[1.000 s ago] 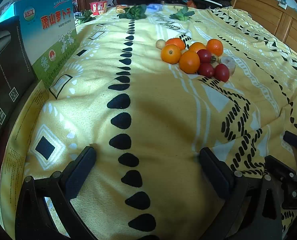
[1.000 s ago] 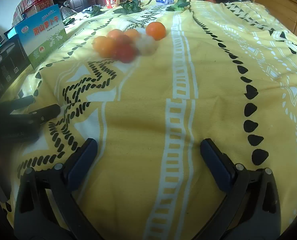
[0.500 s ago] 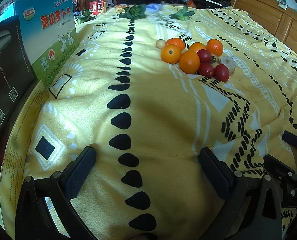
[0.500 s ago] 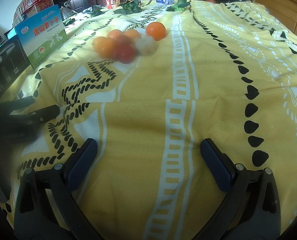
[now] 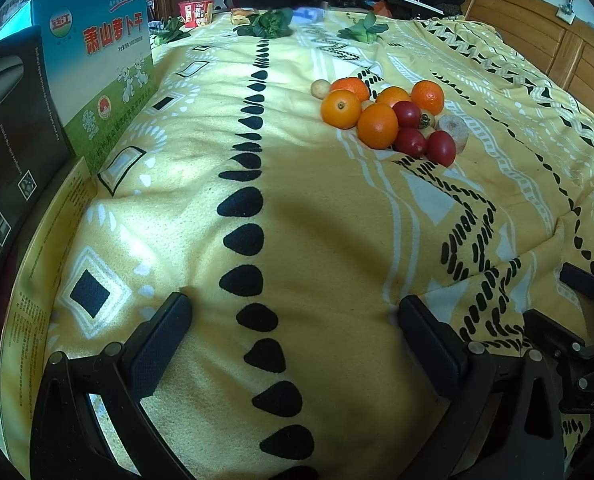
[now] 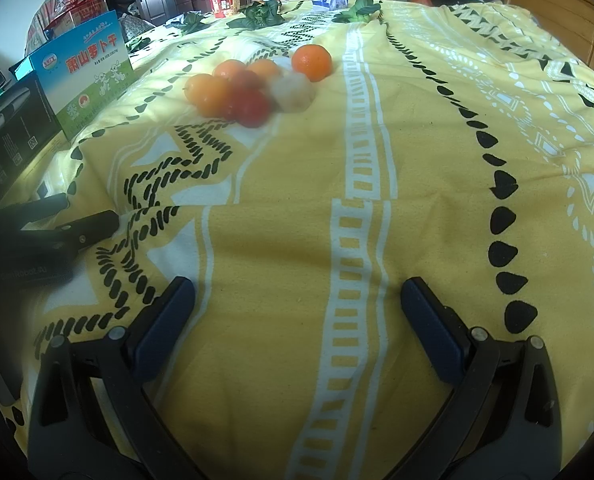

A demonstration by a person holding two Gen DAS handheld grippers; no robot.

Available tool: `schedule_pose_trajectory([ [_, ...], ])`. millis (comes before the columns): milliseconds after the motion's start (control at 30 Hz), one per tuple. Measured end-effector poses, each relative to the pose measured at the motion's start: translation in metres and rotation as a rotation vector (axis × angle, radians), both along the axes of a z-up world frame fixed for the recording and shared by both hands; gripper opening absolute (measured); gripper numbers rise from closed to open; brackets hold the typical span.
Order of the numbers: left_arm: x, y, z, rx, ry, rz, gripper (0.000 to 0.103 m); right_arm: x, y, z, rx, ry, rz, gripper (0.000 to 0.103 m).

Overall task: Organize fruits
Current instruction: 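Grasp a red tomato from the fruit pile with the right gripper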

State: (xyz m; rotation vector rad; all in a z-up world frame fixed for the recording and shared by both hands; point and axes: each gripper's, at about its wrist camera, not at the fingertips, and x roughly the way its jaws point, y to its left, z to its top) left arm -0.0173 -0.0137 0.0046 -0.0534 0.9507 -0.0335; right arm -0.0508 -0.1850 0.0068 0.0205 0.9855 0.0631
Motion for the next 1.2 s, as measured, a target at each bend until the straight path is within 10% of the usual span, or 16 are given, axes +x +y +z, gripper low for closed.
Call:
schedule_pose_trajectory([
  [167,-0.009,0.011,0.007,-0.081,-0.024,-0.005,0.102,-0.004,-0.004,0.012,0.039,-0.005,0.000,0.096],
  [300,-0.010,0.014,0.012,-0.112,-0.031,0.007,0.092,0.014,-0.012,0.033,0.175,-0.026,-0.004,0.051],
  [700,0.018,0.028,0.048,-0.225,-0.108,0.050,0.083,0.128,0.015,0.012,0.253,0.030,0.060,0.040],
  [1200,0.062,-0.016,0.051,-0.334,-0.071,-0.095,0.078,0.113,-0.010,0.029,0.333,-0.033,0.065,0.026],
])
